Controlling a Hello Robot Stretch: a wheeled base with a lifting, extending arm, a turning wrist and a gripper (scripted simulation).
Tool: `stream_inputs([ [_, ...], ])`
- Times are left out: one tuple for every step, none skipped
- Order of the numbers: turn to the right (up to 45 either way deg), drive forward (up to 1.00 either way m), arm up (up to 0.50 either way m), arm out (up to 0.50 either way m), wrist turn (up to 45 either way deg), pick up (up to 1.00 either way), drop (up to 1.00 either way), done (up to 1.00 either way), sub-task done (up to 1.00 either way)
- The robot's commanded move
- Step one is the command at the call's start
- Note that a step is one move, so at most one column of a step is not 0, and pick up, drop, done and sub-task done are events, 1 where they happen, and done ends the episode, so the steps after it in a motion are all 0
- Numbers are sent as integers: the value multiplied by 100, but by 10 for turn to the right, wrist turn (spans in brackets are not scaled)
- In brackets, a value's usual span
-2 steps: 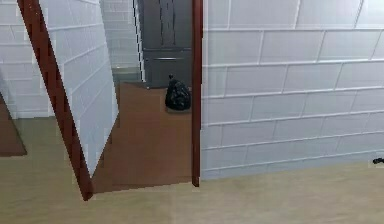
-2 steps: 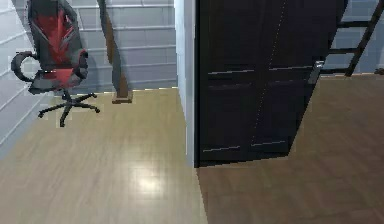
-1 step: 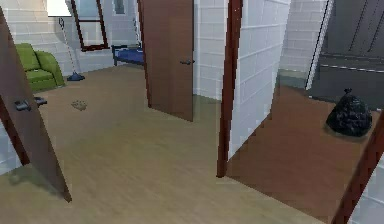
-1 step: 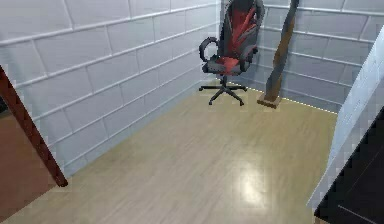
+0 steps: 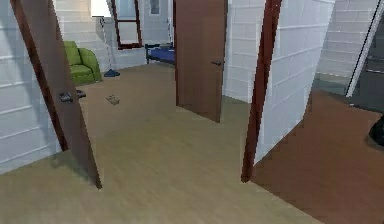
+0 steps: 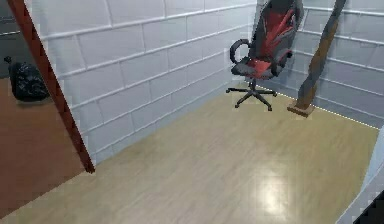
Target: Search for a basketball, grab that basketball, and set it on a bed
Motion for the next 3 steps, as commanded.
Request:
stream_inputs([
  [-30,0,0,0,0,0,0,0,0],
  [0,100,0,0,0,0,0,0,0],
  [60,0,0,0,0,0,0,0,0],
])
